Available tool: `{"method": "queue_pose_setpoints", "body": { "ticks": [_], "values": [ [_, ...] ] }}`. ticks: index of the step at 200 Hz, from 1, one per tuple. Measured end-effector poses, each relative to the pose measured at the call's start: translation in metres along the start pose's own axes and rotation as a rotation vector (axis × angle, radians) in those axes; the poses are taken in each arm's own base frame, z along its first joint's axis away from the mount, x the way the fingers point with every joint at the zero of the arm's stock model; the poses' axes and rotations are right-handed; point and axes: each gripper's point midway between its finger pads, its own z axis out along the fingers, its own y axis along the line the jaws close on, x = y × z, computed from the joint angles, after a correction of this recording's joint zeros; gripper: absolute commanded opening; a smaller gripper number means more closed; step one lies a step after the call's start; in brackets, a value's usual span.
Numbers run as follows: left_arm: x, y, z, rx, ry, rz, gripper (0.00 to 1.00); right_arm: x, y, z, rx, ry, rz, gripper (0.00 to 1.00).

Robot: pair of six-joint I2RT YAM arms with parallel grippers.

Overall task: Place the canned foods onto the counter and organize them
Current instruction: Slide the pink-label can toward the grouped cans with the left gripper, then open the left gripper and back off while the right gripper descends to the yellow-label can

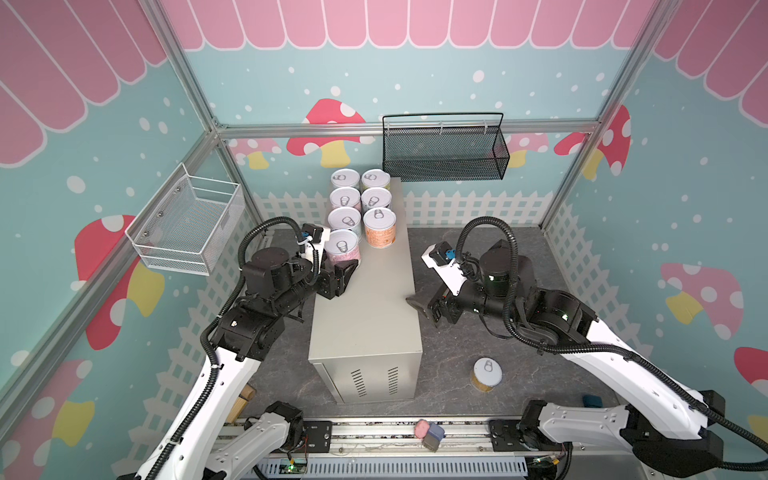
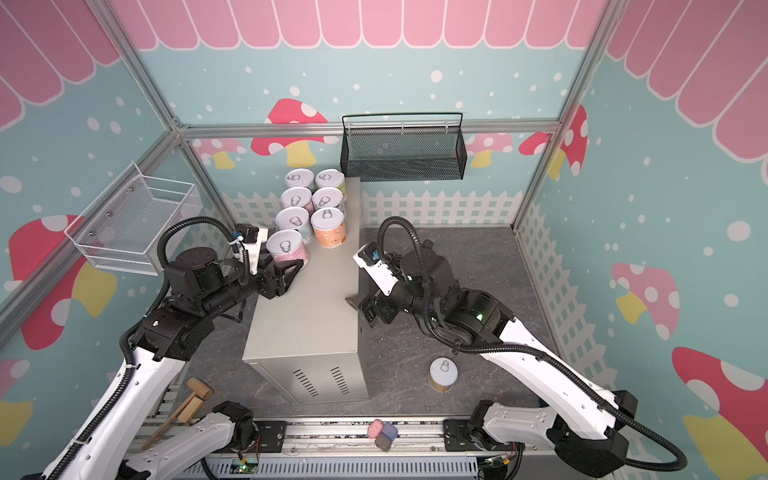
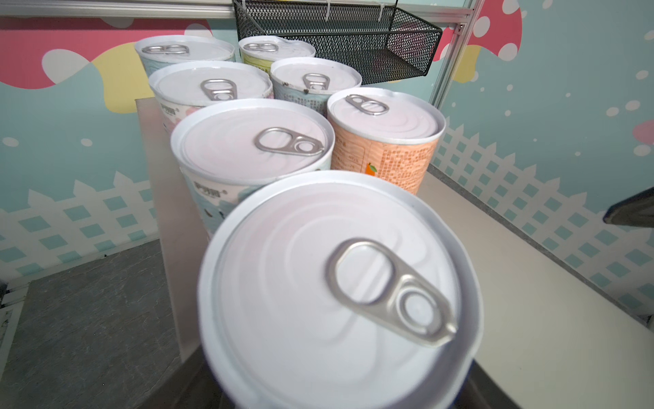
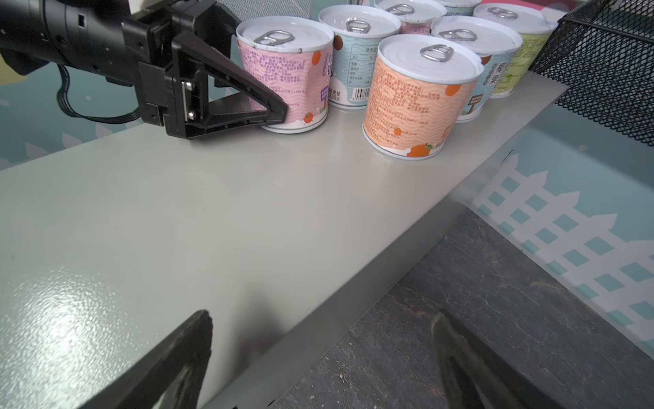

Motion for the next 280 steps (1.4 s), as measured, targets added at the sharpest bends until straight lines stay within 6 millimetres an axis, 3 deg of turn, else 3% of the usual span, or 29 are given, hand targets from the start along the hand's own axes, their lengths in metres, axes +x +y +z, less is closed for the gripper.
{"method": "queue_pose_setpoints", "body": {
  "ticks": [101,138,159,185,209,249,280],
  "values": [
    [0.002,0.000,0.001,0.003,0.008,-0.014,0.95,0.001,-0.003,0.000,0.014,0.004,0.017,0.98],
    [0.007,-0.005,-0.014,0.003,0.019,-0.030,0.99,0.004,-0.021,-0.009,0.115,0.037,0.098,0.99],
    [0.014,-0.006,-0.031,-0.015,0.041,-0.041,0.99,0.016,-0.040,-0.016,0.212,0.084,0.171,0.99],
    [0.026,-0.009,-0.051,-0.022,0.068,-0.060,0.99,0.052,-0.071,-0.026,0.362,0.195,0.280,0.99],
    [0.038,-0.013,-0.071,-0.021,0.065,-0.064,0.99,0.108,-0.088,-0.034,0.465,0.317,0.379,0.99],
    [0.043,-0.018,-0.088,-0.015,0.040,-0.059,0.99,0.219,-0.076,-0.036,0.527,0.570,0.515,0.99],
    [0.042,-0.019,-0.088,-0.010,0.038,-0.058,0.99,0.274,-0.064,-0.050,0.569,0.651,0.614,0.99]
  ]
}}
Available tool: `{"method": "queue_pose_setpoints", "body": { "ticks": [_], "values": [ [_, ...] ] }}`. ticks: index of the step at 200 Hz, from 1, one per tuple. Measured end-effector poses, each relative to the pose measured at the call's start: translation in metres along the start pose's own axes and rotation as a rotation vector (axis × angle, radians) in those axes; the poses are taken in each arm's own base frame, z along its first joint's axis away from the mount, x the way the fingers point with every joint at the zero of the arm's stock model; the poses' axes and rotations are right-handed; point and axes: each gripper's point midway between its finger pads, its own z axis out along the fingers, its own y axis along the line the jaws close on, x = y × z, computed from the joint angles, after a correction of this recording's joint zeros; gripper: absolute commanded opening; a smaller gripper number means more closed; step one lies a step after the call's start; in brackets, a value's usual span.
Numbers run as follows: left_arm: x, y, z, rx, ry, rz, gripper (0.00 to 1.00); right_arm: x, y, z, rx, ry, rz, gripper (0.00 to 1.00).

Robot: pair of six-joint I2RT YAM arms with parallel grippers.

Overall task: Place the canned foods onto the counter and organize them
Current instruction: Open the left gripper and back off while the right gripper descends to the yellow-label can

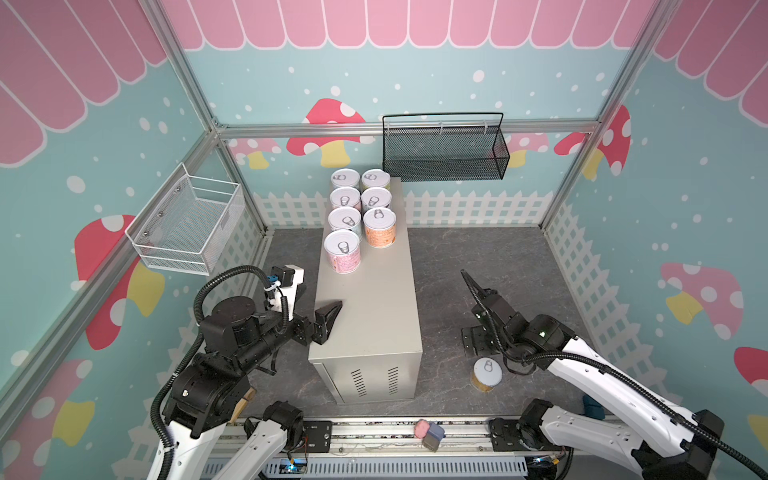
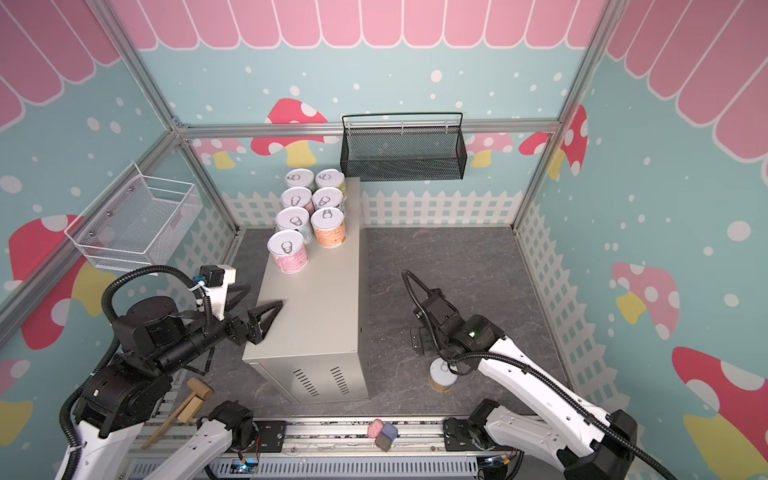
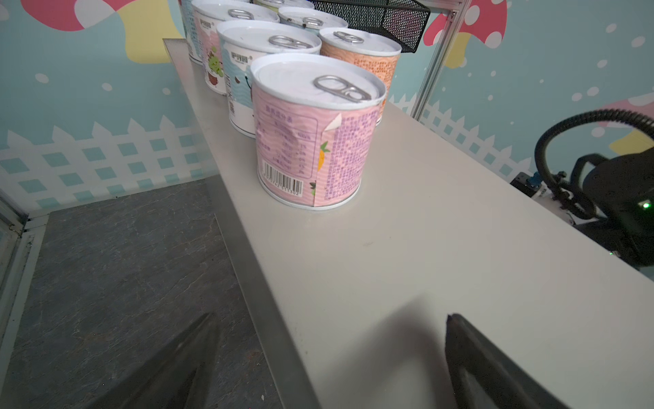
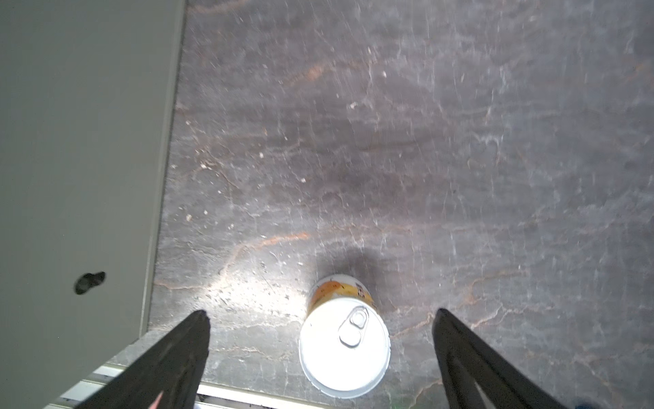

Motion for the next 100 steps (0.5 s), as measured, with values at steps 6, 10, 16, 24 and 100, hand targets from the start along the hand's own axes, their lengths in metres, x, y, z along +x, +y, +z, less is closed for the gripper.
{"method": "queue_pose_setpoints", "body": {
  "ticks": [6,10,16,24,100],
  "values": [
    [0.000,0.000,0.000,0.002,-0.001,0.001,0.99,0.007,-0.003,0.002,-0.001,0.003,0.020,0.99],
    [0.000,0.000,0.000,0.002,-0.001,0.002,0.99,0.011,-0.005,0.003,-0.002,0.006,0.034,0.99],
    [0.000,-0.001,0.000,0.004,-0.002,0.003,0.99,0.017,-0.007,0.005,-0.002,0.010,0.051,0.99],
    [-0.001,-0.001,0.001,0.007,-0.004,0.003,0.99,0.026,-0.011,0.010,0.001,0.024,0.072,0.99],
    [-0.005,-0.001,0.007,0.013,-0.015,0.003,0.99,0.078,-0.020,0.042,0.021,0.143,0.179,0.99]
  ]
}}
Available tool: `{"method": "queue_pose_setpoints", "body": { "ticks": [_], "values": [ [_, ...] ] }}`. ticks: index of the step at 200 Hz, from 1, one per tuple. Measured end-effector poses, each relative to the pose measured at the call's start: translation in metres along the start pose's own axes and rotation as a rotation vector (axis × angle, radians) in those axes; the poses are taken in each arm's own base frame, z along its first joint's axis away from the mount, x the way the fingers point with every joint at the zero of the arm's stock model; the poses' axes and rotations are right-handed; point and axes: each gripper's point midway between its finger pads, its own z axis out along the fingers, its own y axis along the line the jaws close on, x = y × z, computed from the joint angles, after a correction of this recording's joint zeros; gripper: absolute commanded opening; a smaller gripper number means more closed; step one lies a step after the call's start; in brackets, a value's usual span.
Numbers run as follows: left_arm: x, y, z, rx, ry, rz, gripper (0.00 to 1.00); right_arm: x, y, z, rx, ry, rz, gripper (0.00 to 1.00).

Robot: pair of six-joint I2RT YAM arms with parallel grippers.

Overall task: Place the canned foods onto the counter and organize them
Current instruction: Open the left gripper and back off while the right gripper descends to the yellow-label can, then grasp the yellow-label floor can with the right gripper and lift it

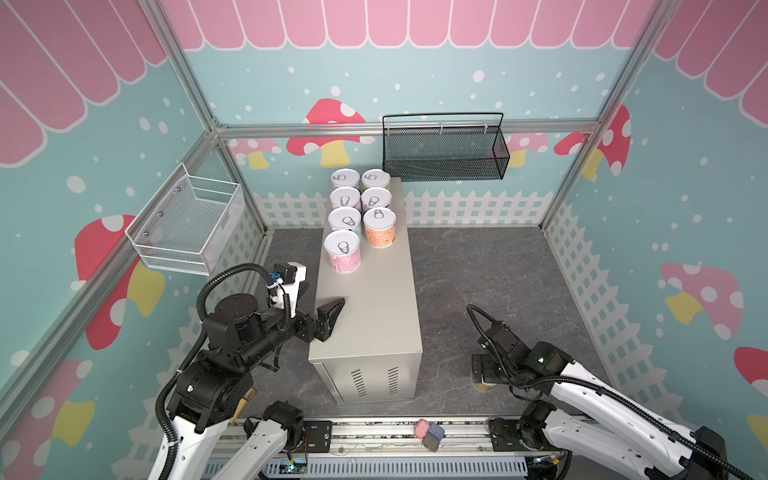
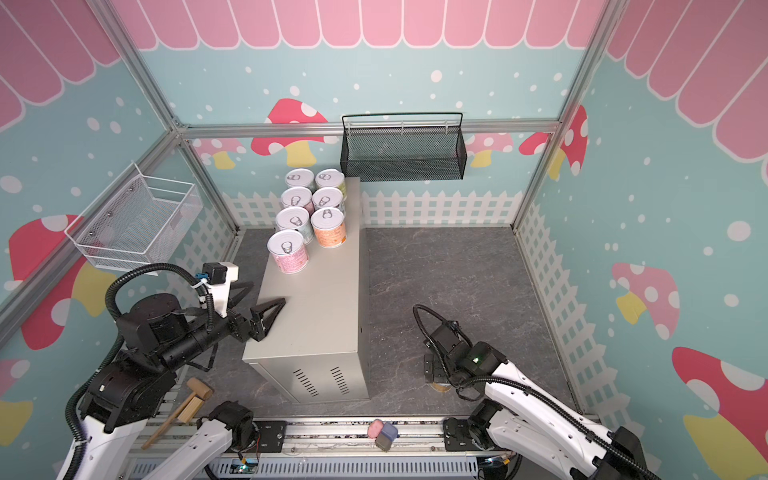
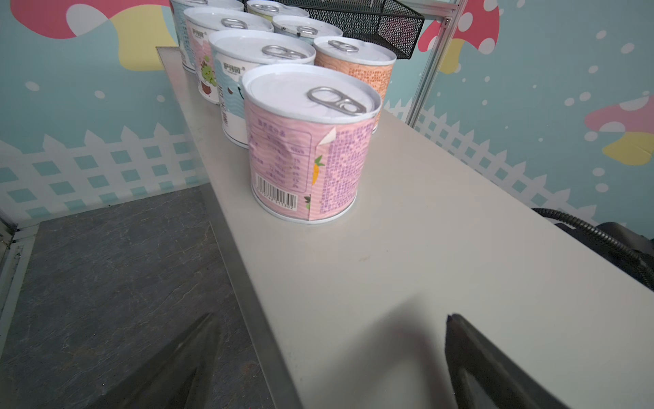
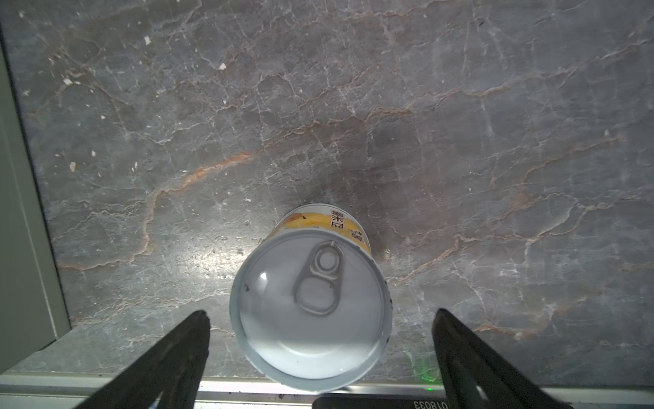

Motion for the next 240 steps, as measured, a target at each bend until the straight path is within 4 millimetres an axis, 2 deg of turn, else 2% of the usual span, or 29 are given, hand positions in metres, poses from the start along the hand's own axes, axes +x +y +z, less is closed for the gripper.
{"method": "queue_pose_setpoints", "body": {
  "ticks": [53,84,120,147,185,240],
  "values": [
    [-0.008,0.010,0.011,-0.046,0.020,-0.008,0.99,0.004,0.001,0.009,0.035,0.047,-0.005,0.99],
    [-0.013,0.018,0.011,-0.099,0.010,-0.023,0.99,0.004,0.006,0.012,0.019,0.058,-0.008,0.98],
    [-0.019,0.027,0.007,-0.153,-0.009,-0.029,0.99,0.005,0.017,0.022,-0.006,0.091,-0.023,0.84],
    [-0.028,0.033,0.007,-0.183,-0.019,-0.037,0.99,0.008,0.020,0.030,-0.015,0.107,-0.030,0.78],
    [-0.035,0.051,0.013,-0.262,-0.014,-0.069,1.00,0.002,0.022,0.024,-0.040,0.065,-0.025,0.72],
    [-0.041,0.082,0.020,-0.371,-0.007,-0.127,0.99,-0.001,0.021,0.024,-0.037,0.049,-0.037,0.71]
  ]
}}
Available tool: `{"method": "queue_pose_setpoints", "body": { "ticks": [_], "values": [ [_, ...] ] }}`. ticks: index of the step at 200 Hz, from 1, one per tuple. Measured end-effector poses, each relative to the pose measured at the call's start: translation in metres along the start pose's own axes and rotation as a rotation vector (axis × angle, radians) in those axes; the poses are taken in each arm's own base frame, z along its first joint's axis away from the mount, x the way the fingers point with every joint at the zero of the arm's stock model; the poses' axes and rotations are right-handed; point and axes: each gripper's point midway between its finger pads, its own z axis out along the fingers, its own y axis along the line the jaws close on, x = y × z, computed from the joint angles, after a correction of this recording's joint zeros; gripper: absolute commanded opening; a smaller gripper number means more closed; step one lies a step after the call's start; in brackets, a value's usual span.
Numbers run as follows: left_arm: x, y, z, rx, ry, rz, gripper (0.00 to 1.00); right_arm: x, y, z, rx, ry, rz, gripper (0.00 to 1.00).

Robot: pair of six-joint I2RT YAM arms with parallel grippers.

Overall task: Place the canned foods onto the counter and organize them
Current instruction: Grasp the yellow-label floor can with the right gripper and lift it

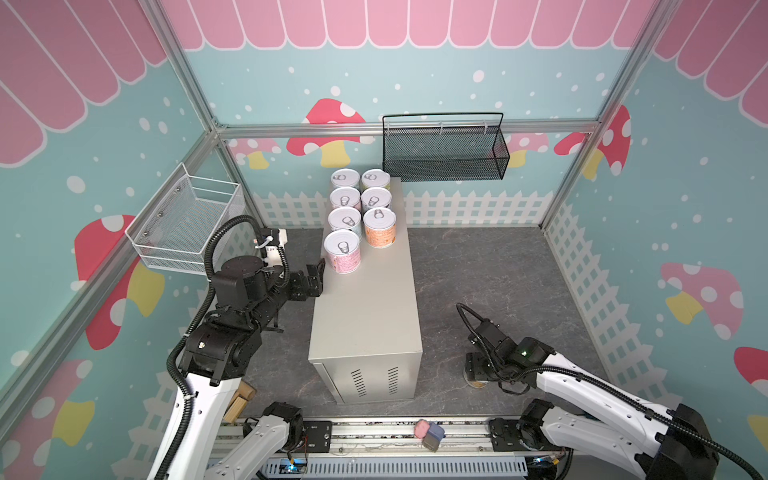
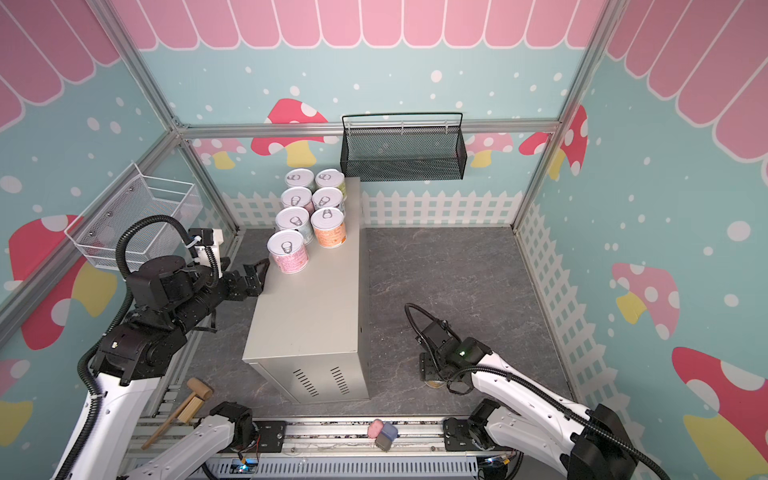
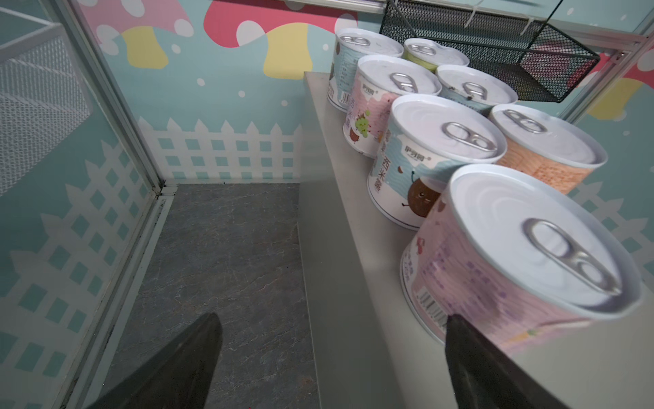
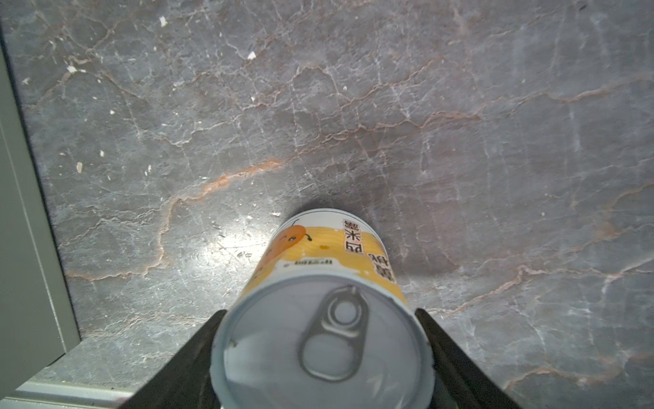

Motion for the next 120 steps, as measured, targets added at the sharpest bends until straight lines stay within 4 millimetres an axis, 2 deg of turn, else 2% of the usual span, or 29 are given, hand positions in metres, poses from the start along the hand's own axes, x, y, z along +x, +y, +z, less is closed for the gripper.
{"method": "queue_pose_setpoints", "body": {
  "ticks": [27,78,120],
  "values": [
    [-0.002,0.004,0.007,-0.004,0.003,-0.009,0.99,-0.004,0.001,0.000,-0.004,-0.016,-0.009,0.70],
    [-0.004,-0.001,0.020,0.038,0.018,-0.012,0.99,-0.009,0.005,-0.001,-0.020,-0.039,-0.017,0.70],
    [-0.006,-0.002,0.023,0.056,0.015,-0.017,0.99,-0.011,0.007,-0.003,-0.030,-0.051,-0.029,0.68]
  ]
}}
